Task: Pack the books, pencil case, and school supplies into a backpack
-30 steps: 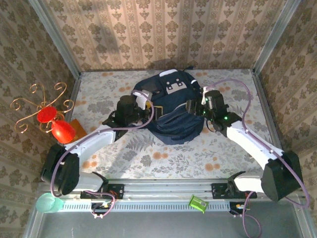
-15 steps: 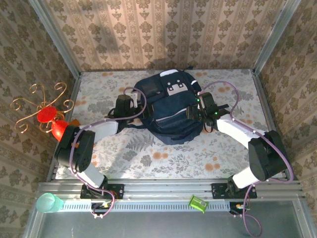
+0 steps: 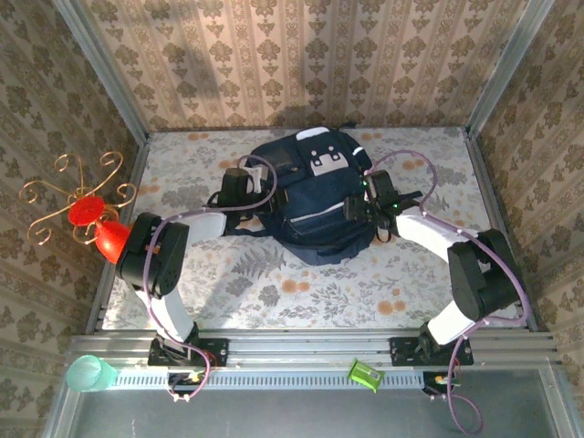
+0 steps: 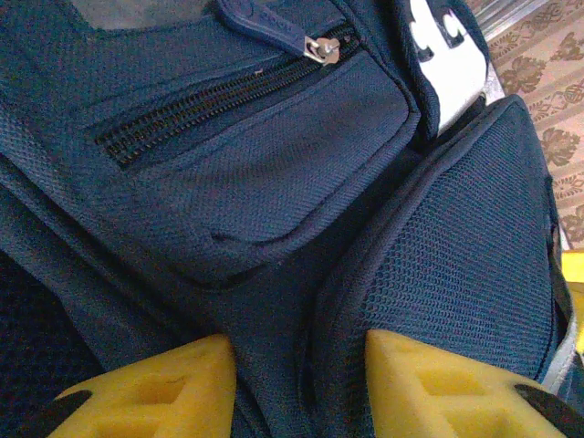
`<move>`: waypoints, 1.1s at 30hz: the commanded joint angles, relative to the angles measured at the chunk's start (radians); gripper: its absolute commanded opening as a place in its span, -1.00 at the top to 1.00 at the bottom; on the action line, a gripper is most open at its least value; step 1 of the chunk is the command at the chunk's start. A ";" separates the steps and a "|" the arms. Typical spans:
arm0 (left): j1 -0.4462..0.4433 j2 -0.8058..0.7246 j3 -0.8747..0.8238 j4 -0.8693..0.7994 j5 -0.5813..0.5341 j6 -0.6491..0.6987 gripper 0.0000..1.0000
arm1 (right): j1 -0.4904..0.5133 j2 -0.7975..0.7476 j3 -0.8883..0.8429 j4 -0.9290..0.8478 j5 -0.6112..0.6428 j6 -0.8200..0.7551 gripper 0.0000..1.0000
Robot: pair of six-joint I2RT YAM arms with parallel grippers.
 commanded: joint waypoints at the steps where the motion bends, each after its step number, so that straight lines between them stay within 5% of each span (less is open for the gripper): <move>1: -0.044 0.031 0.046 0.022 0.075 0.019 0.23 | -0.006 0.026 0.046 -0.003 -0.017 -0.012 -0.52; 5: -0.062 0.024 0.044 0.018 0.081 0.029 0.37 | -0.008 0.051 0.061 0.002 -0.022 -0.019 -0.52; 11: -0.088 -0.034 -0.087 0.073 0.039 0.022 0.87 | -0.011 0.125 0.160 -0.040 -0.060 -0.055 -0.51; 17: -0.150 -0.109 -0.276 0.190 -0.024 -0.052 0.94 | -0.009 0.217 0.246 -0.017 -0.170 -0.070 -0.47; 26: -0.264 -0.178 -0.386 0.292 -0.085 -0.140 0.42 | -0.004 0.386 0.554 -0.181 -0.197 -0.118 -0.41; 33: -0.267 -0.400 -0.412 0.069 -0.201 -0.033 -0.03 | 0.000 0.194 0.454 -0.178 -0.119 -0.155 -0.42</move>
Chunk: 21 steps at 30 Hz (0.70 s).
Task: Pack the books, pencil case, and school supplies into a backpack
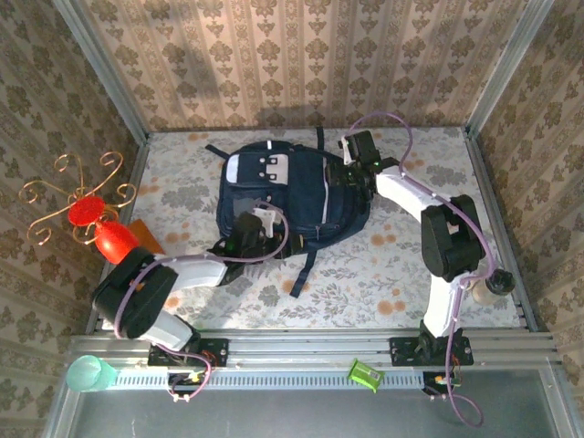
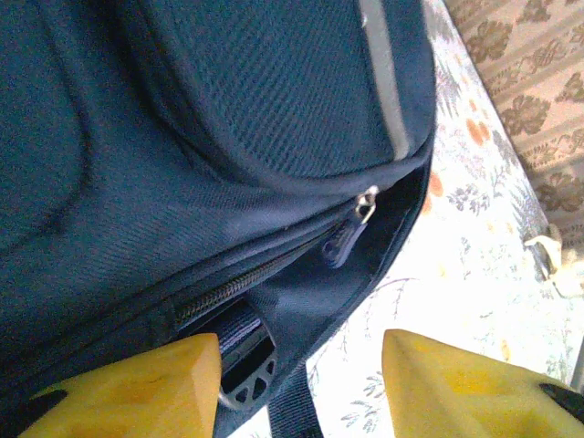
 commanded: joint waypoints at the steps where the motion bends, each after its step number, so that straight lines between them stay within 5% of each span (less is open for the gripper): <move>1: 0.007 -0.110 0.021 -0.152 -0.077 0.090 -0.07 | 0.012 -0.160 -0.091 -0.018 0.001 -0.015 -0.42; 6: 0.016 -0.160 0.074 -0.261 -0.135 0.155 -0.16 | 0.087 -0.380 -0.318 0.046 0.028 0.031 -0.41; 11: 0.048 -0.028 0.213 -0.318 -0.060 0.168 -0.20 | 0.200 -0.551 -0.542 0.114 0.032 0.117 -0.32; 21: 0.064 0.127 0.358 -0.339 -0.091 0.200 -0.14 | 0.327 -0.444 -0.756 0.496 0.001 0.237 0.15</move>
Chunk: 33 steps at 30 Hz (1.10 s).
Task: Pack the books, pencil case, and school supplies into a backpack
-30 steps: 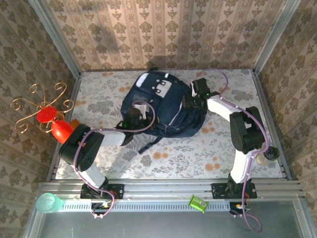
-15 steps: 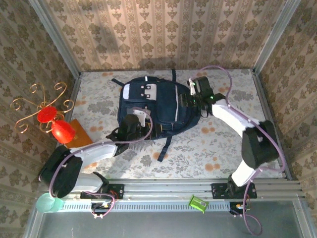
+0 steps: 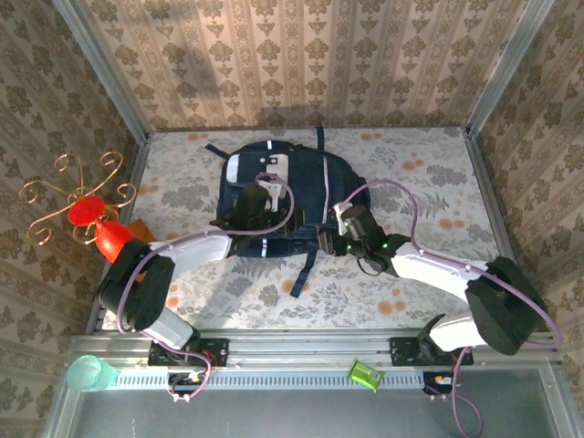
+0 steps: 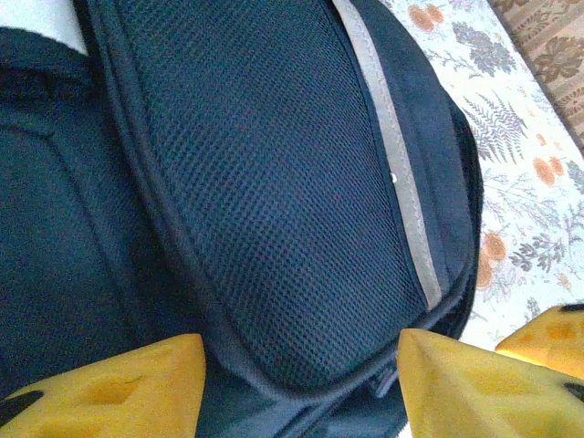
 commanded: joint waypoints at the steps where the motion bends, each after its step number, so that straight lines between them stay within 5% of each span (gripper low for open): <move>1: 0.009 0.046 0.044 -0.021 -0.012 0.030 -0.13 | 0.016 0.079 -0.007 0.198 -0.005 0.066 0.18; 19: 0.040 0.102 0.019 0.022 -0.001 0.018 -0.04 | 0.036 0.319 0.017 0.377 0.163 0.071 0.51; 27: 0.076 0.113 0.003 0.031 -0.001 0.031 -0.02 | 0.036 0.267 -0.006 0.342 0.216 0.014 0.98; 33: 0.098 0.156 0.020 0.013 -0.014 0.069 -0.01 | 0.015 0.204 -0.058 0.293 0.211 -0.019 1.00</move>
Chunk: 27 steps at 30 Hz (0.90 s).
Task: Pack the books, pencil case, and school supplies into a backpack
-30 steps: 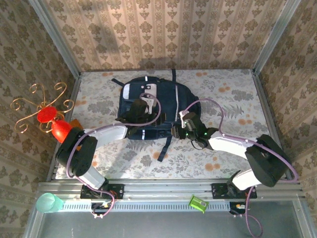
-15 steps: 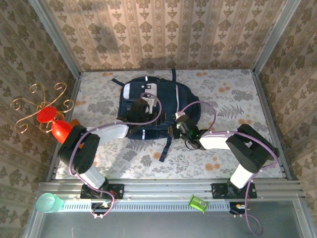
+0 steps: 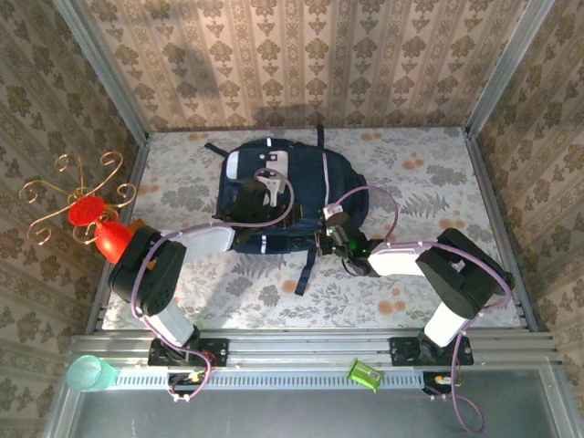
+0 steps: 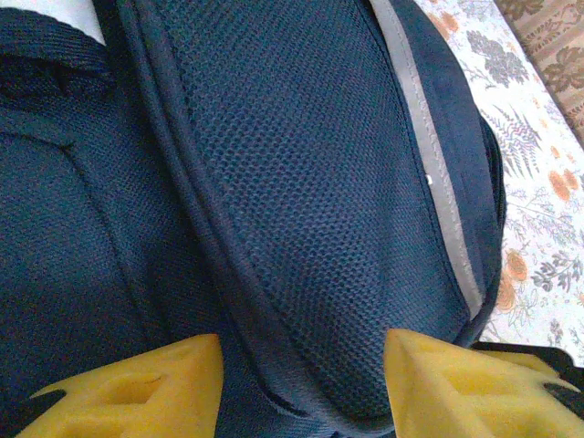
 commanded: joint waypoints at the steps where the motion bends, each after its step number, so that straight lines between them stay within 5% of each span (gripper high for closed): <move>1: 0.038 0.063 -0.005 -0.058 -0.078 0.052 -0.01 | -0.027 -0.059 -0.043 -0.064 0.050 -0.031 1.00; 13: 0.046 0.100 -0.013 -0.064 -0.131 0.091 -0.01 | -0.215 -0.181 -0.067 -0.253 -0.053 0.037 1.00; 27: 0.013 -0.123 -0.072 0.033 -0.092 0.180 -0.04 | -0.218 -0.296 -0.109 -0.144 -0.269 -0.056 1.00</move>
